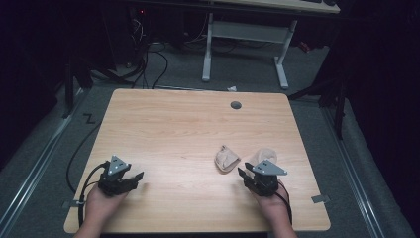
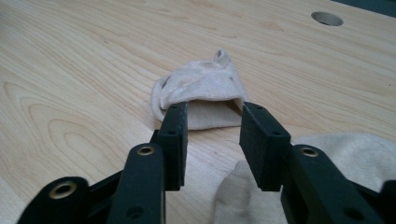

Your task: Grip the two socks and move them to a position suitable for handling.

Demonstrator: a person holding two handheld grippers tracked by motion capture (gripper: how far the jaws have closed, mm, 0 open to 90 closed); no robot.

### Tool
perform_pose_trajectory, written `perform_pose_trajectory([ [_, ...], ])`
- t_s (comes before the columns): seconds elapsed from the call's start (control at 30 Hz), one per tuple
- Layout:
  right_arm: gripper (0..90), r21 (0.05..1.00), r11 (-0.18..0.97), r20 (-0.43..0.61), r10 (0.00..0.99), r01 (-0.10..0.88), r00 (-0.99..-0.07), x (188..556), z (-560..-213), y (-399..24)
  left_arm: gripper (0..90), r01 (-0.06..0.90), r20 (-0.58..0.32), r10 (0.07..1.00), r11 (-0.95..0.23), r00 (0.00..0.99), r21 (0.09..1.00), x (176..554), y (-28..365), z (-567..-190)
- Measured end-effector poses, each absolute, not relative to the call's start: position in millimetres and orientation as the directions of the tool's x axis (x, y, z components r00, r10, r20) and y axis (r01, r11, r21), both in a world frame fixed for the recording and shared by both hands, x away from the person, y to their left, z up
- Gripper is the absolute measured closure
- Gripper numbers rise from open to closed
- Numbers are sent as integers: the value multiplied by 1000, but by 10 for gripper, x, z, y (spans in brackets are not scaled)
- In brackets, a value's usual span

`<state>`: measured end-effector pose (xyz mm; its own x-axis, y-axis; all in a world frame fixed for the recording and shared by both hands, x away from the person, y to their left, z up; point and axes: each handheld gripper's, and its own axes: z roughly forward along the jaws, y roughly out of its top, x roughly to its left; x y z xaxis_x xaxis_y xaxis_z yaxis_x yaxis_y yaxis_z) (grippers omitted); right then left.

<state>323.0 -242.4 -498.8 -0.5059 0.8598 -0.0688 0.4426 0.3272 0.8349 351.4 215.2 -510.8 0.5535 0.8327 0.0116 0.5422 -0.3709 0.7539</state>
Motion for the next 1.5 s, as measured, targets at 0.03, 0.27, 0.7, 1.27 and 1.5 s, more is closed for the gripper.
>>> perform_pose_trajectory([
  [0.03, 646, 835, 328, -71, 861, 442, -504, 3236, -4980, -2430, 419, 546, 1, 832, -365, 555, 754, 3511, 2151, -5110],
  [0.27, 762, 838, 287, -67, 898, 464, -435, 3276, -4928, -2510, 388, 529, 9, 808, -393, 589, 752, 3479, 2067, -5114],
  [0.7, 887, 807, 263, -36, 916, 529, -400, 3206, -4936, -2709, 386, 513, 23, 796, -412, 605, 754, 3425, 2038, -5101],
  [1.27, 618, 811, 378, -91, 835, 447, -542, 3545, -4921, -1973, 386, 513, -41, 773, -379, 632, 770, 3434, 1891, -5101],
  [1.5, 616, 763, 419, -109, 834, 492, -541, 3802, -5015, -1855, 387, 512, -40, 768, -386, 639, 767, 3444, 1882, -5097],
])
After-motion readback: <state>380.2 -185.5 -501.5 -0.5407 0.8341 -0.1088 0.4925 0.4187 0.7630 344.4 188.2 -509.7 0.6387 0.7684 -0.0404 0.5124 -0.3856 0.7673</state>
